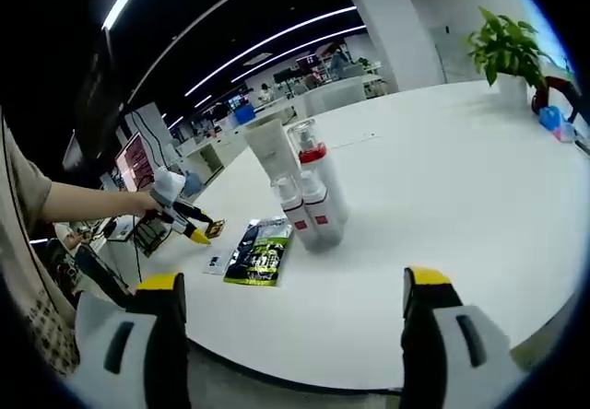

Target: Arrange the skincare products in the storage area until every visible bottle or jar stands upright without overlapping.

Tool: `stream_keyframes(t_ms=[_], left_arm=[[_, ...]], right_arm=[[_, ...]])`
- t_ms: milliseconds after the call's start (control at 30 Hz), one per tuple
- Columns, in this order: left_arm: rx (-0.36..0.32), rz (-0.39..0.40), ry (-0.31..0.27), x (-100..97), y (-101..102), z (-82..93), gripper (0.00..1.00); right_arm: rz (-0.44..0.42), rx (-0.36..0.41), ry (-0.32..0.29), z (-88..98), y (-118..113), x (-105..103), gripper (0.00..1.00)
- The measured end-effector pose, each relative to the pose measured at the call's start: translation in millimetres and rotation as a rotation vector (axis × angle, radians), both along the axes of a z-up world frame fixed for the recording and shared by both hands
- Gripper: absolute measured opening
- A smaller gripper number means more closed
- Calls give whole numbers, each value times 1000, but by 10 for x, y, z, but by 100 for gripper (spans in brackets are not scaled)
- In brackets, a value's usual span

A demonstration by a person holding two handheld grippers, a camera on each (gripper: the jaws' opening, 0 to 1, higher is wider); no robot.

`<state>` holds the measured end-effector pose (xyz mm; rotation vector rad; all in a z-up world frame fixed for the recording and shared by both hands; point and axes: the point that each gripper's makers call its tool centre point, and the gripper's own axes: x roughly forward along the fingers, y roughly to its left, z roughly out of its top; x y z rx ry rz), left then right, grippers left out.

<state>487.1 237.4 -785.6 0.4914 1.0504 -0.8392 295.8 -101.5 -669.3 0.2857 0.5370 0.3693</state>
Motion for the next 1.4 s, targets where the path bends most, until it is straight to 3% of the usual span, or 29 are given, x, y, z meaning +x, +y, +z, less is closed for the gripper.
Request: stream_keyframes(t_ms=[133,367,667,900,1033,1233,1400], left_arm=[[28,29,11,43,59,-2,45],[64,36,13,20,61,-16,38],[75,71,20,49,108,-2,37],[74,100,5,73,123,121,36],[41,206,12,67,87,197,37],[16,294,12,6,-4,278,36],[-36,438,39,-13,-51,294,36]], right_arm=[[-2,-1,1,-1,-3,1,98],[-4,0,-2,5,-6,0,98],[-4,0,-7,11,-10,3,98],[0,0,-6,9,-5,-1,97],[2,-3,-6,6,-6,-1,97],[5,5,-13,20,-1,-2,97],[8,16,-28,53,7,1,97]])
